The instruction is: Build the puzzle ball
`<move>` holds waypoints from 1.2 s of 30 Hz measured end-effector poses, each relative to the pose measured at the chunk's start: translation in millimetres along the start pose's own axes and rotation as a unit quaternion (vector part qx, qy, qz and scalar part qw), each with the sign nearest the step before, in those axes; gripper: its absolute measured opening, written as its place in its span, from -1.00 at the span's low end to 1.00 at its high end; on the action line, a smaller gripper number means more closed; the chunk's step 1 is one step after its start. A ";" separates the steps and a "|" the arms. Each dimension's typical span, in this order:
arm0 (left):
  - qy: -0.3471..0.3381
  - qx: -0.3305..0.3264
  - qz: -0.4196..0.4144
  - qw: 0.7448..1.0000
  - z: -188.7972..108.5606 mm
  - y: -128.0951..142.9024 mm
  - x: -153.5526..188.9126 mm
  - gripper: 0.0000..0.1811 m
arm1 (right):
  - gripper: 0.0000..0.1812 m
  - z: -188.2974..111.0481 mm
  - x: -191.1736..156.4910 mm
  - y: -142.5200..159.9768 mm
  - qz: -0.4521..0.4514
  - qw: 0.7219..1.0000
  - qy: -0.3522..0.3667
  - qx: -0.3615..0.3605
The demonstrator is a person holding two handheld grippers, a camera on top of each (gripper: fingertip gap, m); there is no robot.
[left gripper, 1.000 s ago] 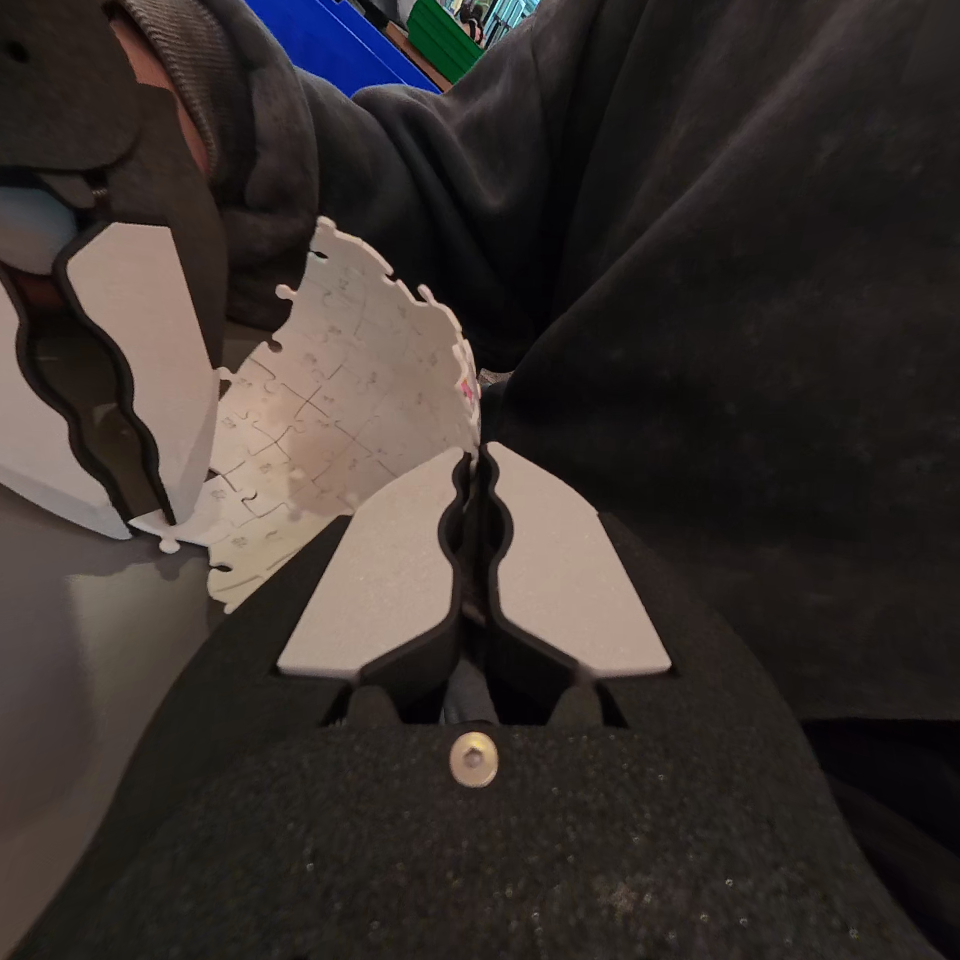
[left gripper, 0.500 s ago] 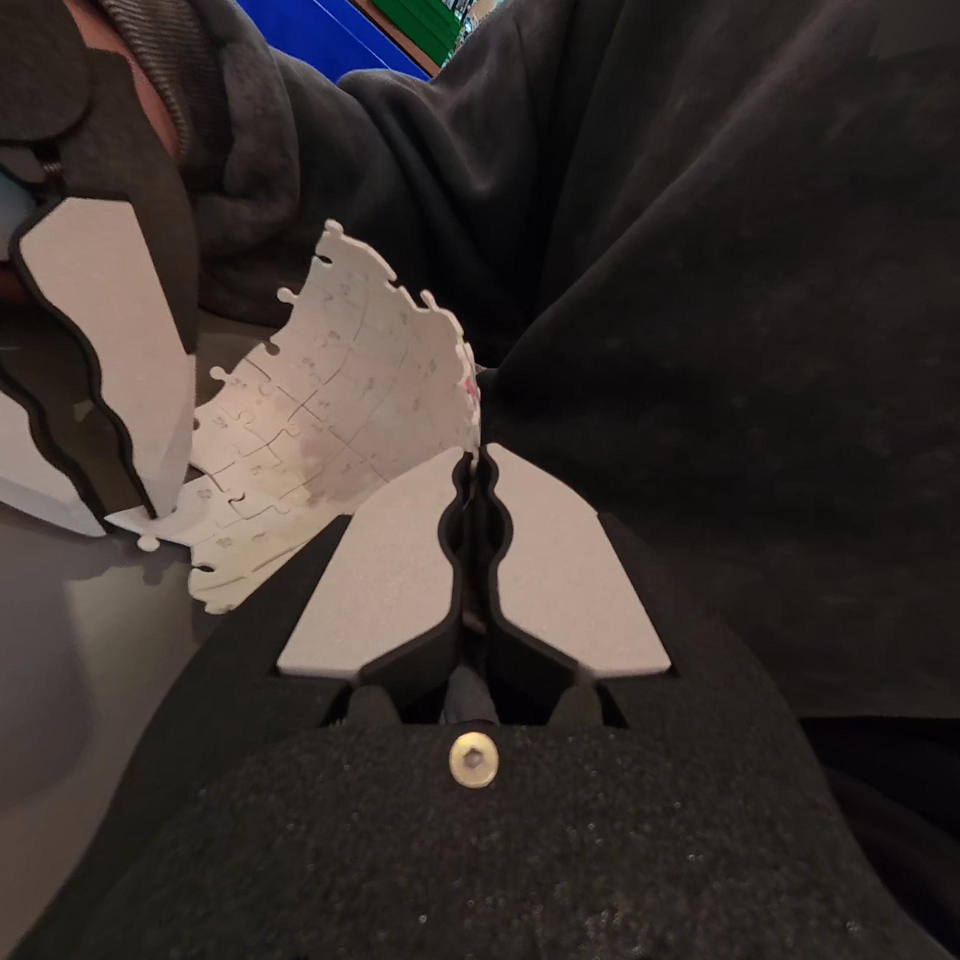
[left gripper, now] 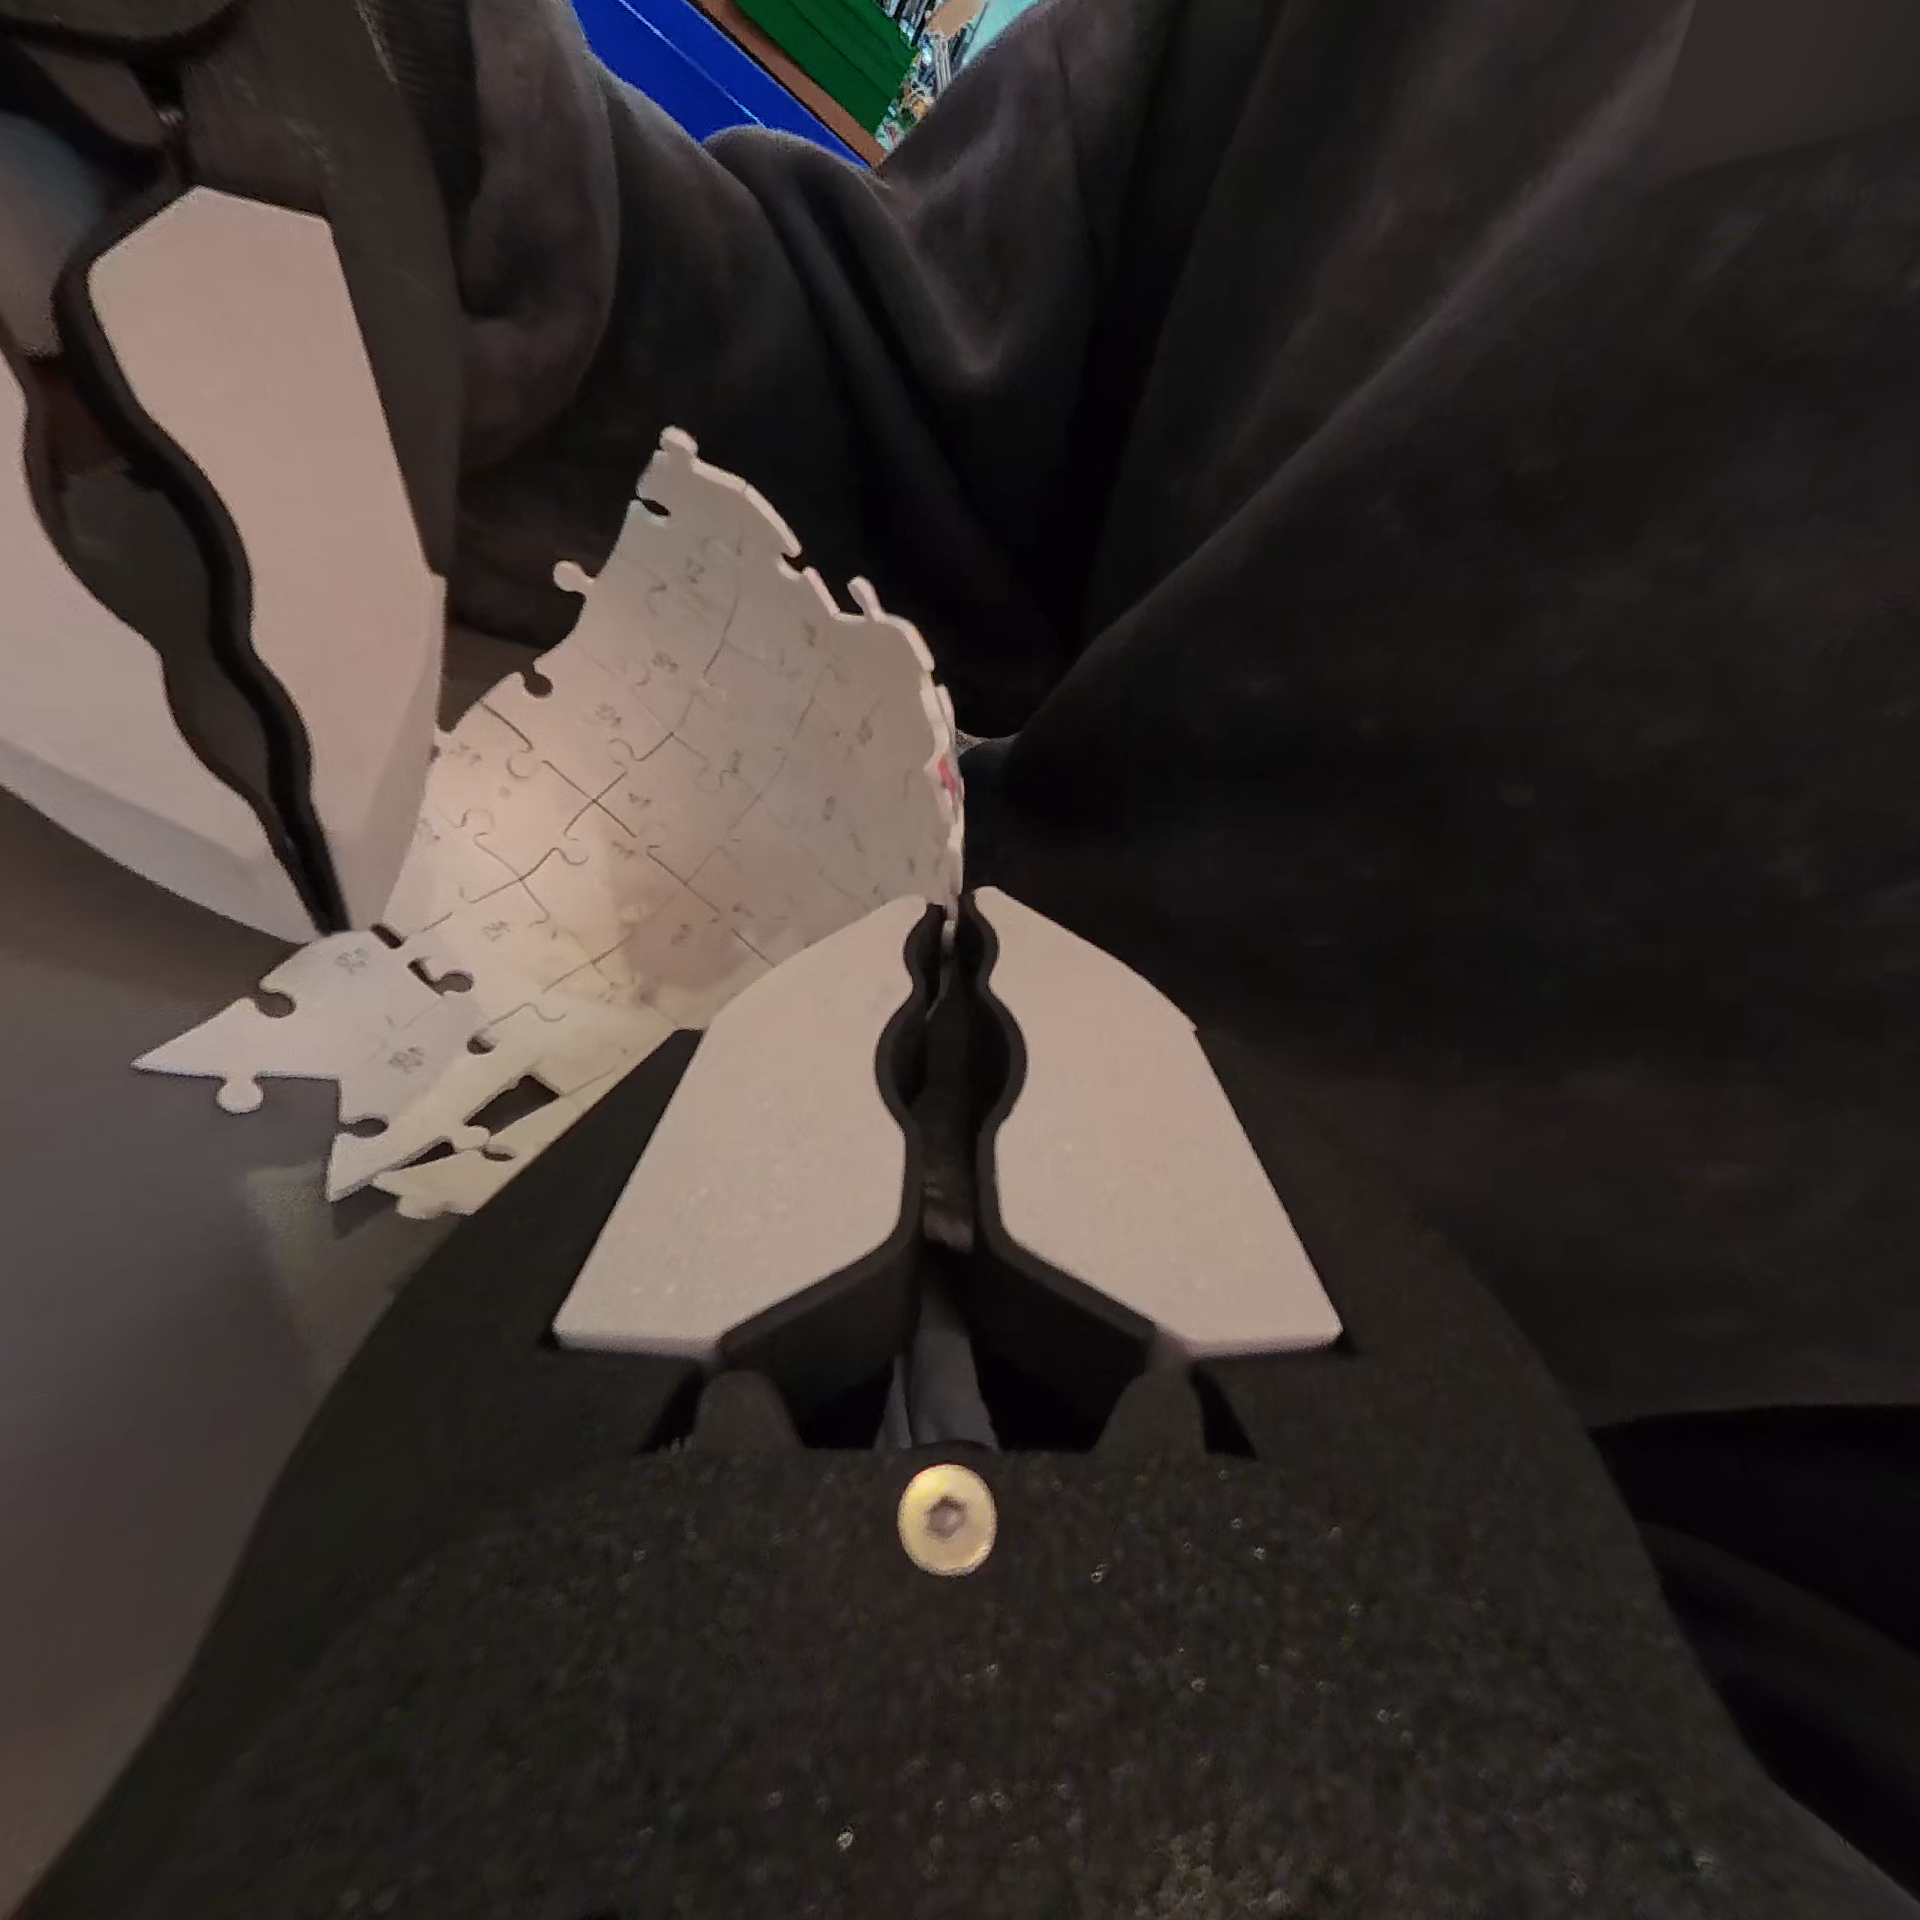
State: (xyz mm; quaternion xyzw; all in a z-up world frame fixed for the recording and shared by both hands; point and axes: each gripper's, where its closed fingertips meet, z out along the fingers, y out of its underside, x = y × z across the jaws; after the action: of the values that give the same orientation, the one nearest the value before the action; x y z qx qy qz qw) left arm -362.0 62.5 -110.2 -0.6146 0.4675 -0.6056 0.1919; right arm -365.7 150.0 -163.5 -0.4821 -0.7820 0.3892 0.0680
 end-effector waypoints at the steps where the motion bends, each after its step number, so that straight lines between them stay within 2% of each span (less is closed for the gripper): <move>1: 0.000 0.000 -0.001 1.000 0.6 -0.2 -0.9 -0.97 | -1.00 -1.5 2.9 4.8 0.008 1.000 0.010 -0.008; 8: -0.004 0.005 -0.015 1.000 2.5 -2.1 -6.0 -0.97 | -0.93 -2.9 25.3 26.5 0.088 0.995 0.033 -0.023; 10: -0.005 0.010 -0.019 1.000 1.7 -3.4 -6.6 -0.97 | -0.89 -1.2 24.1 26.2 0.101 0.995 0.016 -0.016; 12: -0.003 0.018 -0.023 1.000 0.4 -5.5 -6.6 -0.97 | -0.85 -0.1 23.3 25.9 0.101 0.995 0.015 -0.016; 19: 0.026 0.057 -0.039 0.997 -9.9 -12.2 -6.0 -0.98 | -0.91 -2.3 21.4 13.5 0.043 0.998 0.034 0.000; 22: 0.048 0.064 -0.044 0.996 -14.1 -11.6 -3.3 -0.98 | -0.92 3.1 18.7 17.5 0.043 0.999 0.015 -0.014; 27: 0.074 0.048 -0.037 0.995 -17.3 -9.6 -2.1 -0.98 | -0.93 6.9 22.5 26.4 0.051 0.998 0.003 -0.020; 30: 0.098 0.045 -0.035 0.993 -21.6 -13.5 -3.8 -0.98 | -0.82 3.6 19.7 23.8 0.071 0.997 -0.015 -0.002; 36: 0.131 0.032 -0.038 0.990 -26.9 -12.8 0.2 -0.98 | -0.81 -4.2 4.5 26.6 0.089 0.996 -0.022 -0.005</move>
State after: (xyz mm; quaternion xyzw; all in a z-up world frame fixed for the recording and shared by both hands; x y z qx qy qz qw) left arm -382.4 77.5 -94.6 -0.5409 0.4453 -0.7025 0.1250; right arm -347.3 162.1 -179.8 -0.5415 -0.7393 0.4001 0.0133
